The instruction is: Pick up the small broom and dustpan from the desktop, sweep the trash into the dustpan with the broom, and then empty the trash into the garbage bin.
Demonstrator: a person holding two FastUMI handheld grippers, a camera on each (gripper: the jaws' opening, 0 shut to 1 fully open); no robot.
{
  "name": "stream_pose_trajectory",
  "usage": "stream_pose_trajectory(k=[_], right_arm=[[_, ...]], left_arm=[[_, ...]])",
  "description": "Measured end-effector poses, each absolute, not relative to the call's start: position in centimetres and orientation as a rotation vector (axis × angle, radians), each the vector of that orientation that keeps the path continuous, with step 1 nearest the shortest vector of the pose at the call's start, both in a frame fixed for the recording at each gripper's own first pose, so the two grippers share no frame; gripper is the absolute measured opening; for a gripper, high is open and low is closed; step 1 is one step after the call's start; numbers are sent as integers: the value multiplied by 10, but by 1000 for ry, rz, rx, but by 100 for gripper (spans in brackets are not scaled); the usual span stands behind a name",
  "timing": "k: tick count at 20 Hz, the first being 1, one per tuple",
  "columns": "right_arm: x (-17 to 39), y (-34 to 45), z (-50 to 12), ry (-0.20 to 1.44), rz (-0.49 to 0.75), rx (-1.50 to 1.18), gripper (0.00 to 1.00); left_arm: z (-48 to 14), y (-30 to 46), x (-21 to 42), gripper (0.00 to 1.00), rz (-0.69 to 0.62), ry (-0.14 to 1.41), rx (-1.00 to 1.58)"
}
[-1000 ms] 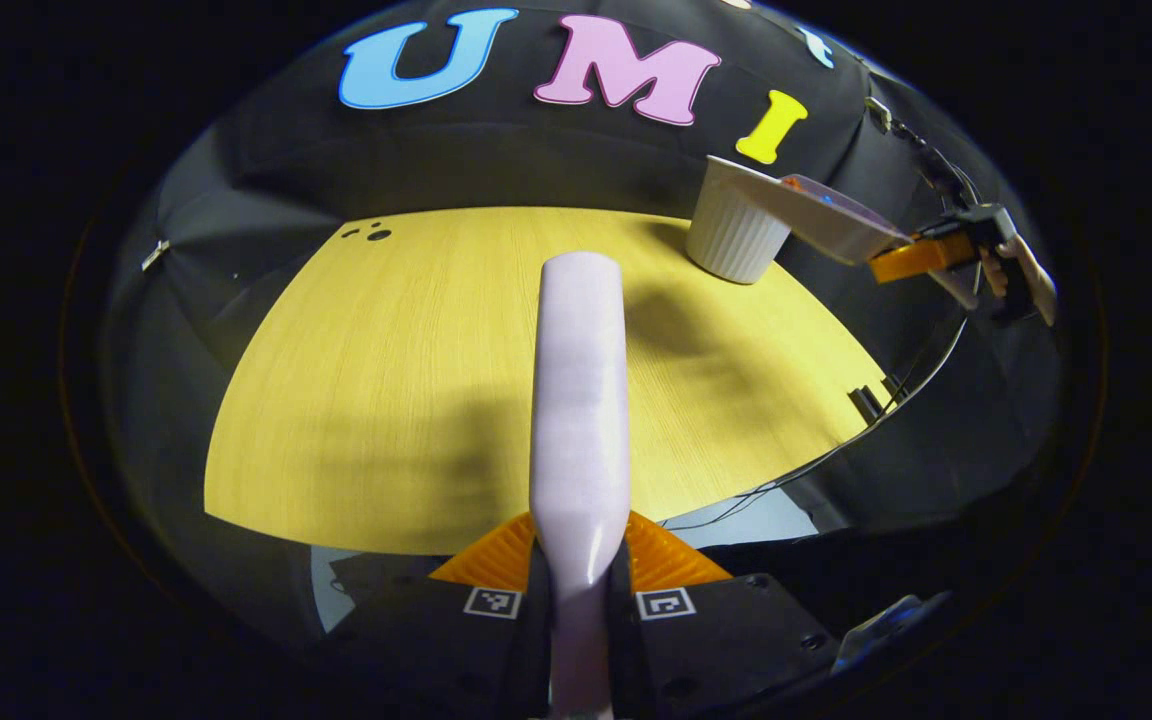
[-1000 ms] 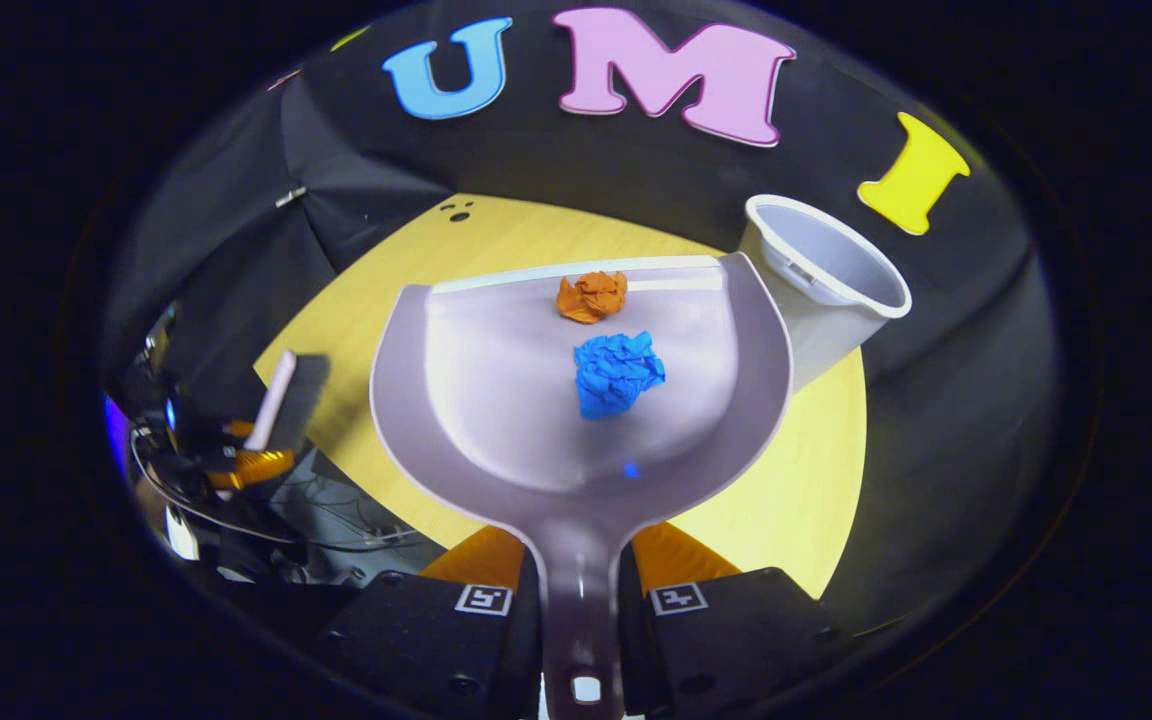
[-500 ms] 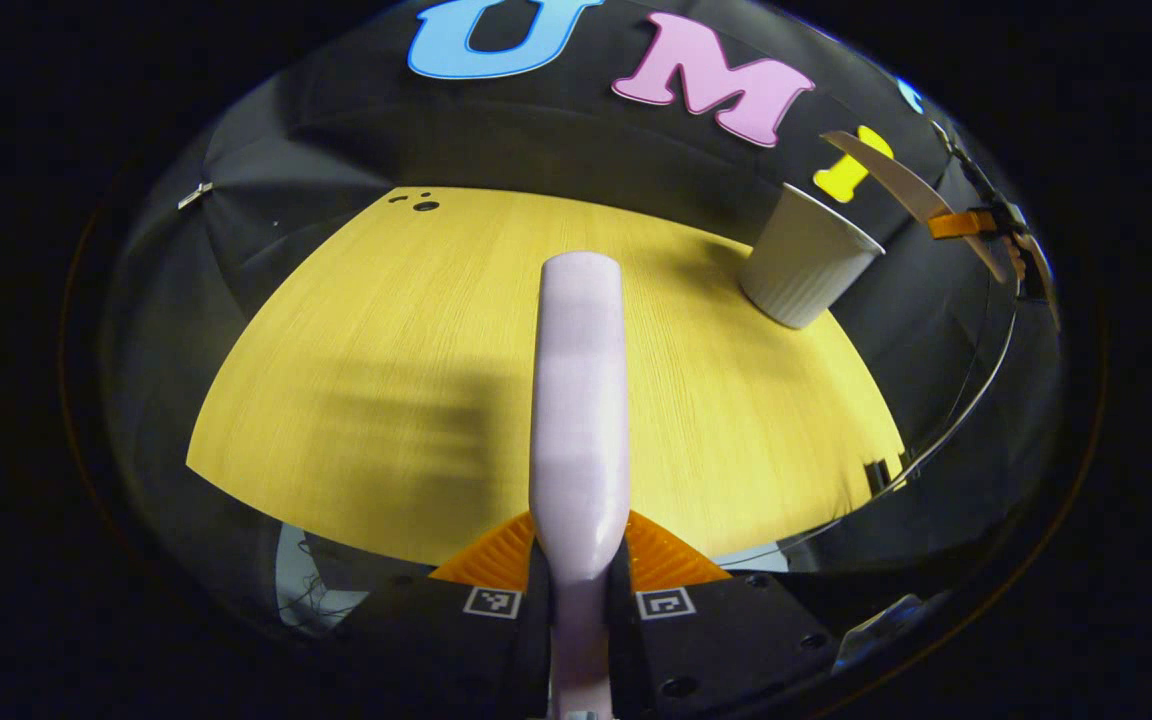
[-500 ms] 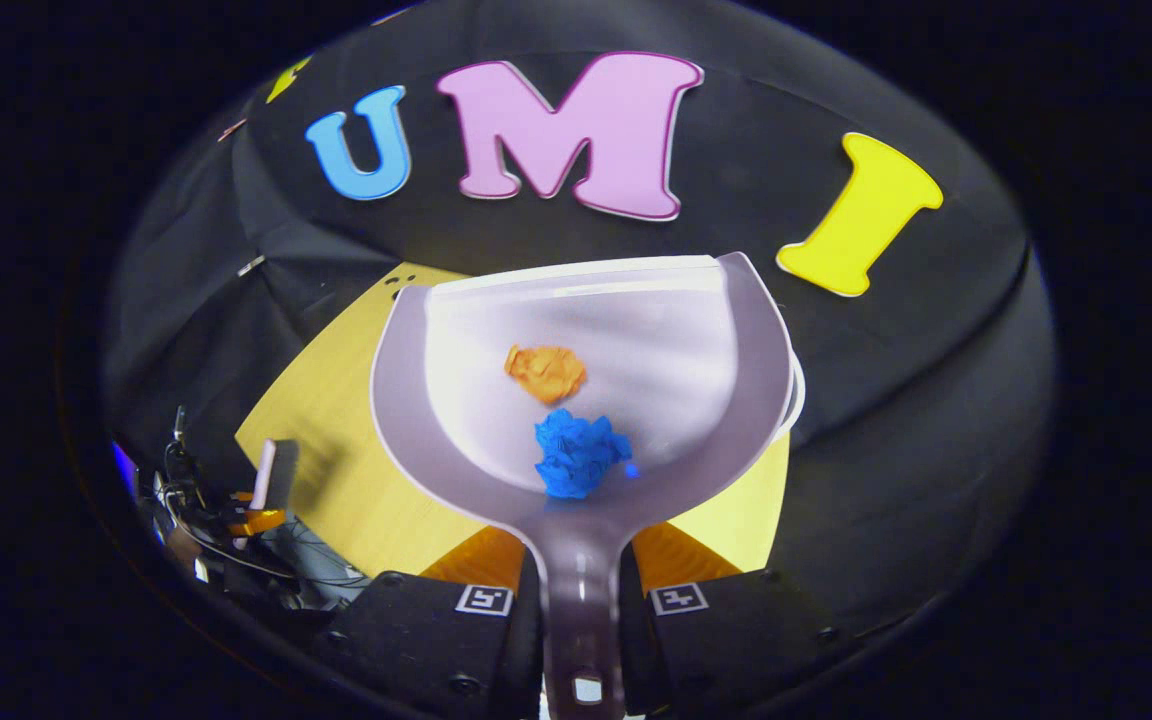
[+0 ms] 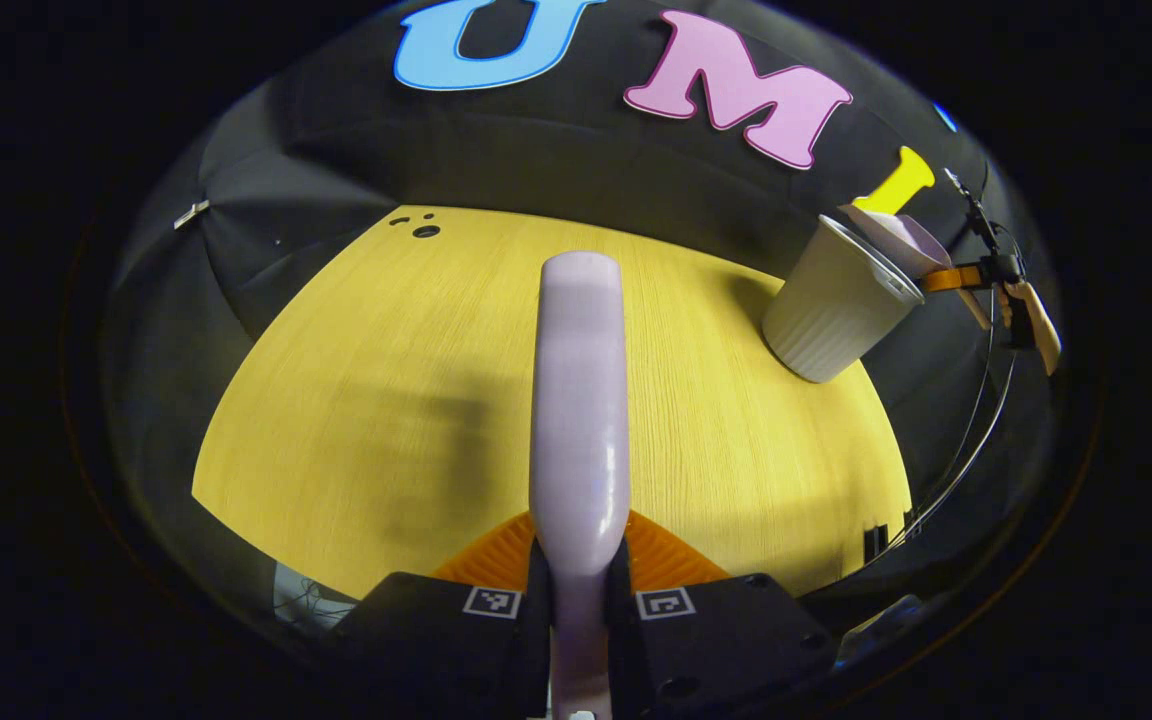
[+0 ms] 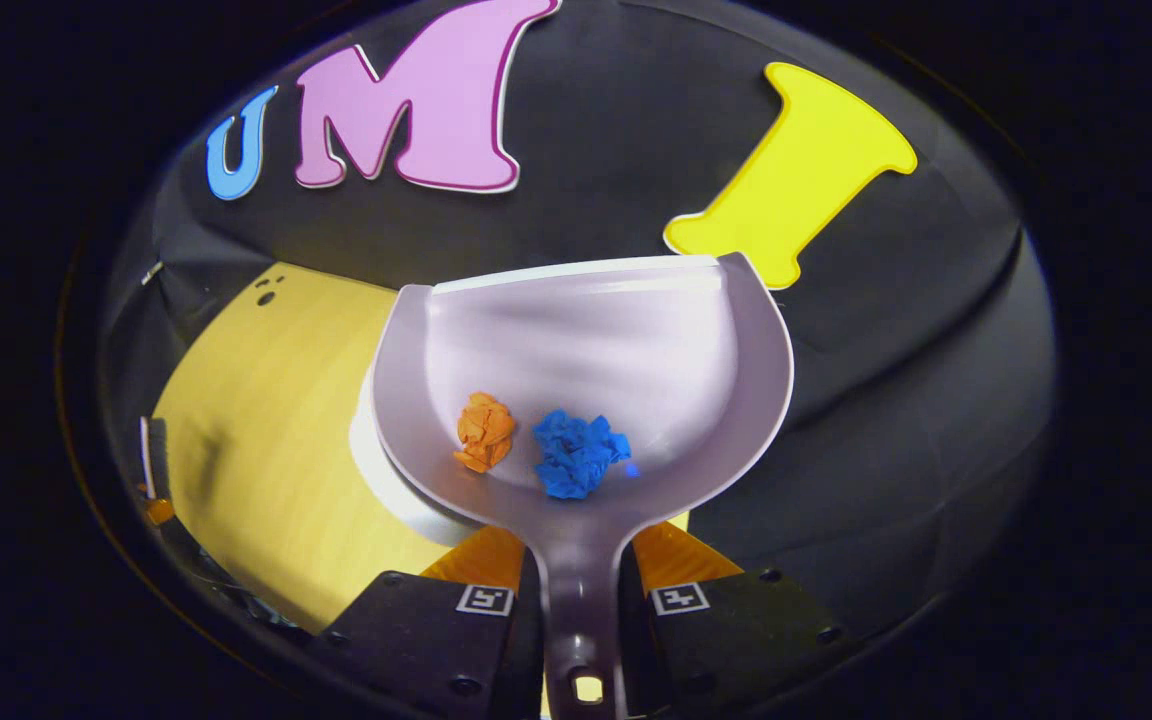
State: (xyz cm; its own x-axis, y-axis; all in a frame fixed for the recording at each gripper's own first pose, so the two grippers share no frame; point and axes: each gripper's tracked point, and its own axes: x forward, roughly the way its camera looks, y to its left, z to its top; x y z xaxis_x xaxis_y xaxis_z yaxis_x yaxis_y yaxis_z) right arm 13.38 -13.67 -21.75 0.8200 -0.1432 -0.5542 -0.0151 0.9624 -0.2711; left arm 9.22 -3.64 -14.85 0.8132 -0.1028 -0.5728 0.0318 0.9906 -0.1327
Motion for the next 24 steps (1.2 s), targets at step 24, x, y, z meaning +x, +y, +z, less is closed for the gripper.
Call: stream_pose_trajectory(k=[24], right_arm=[[133, -148, -184, 441, -136, -1365, 39]], left_arm=[[-177, -8, 69, 28, -2, 691, -169]])
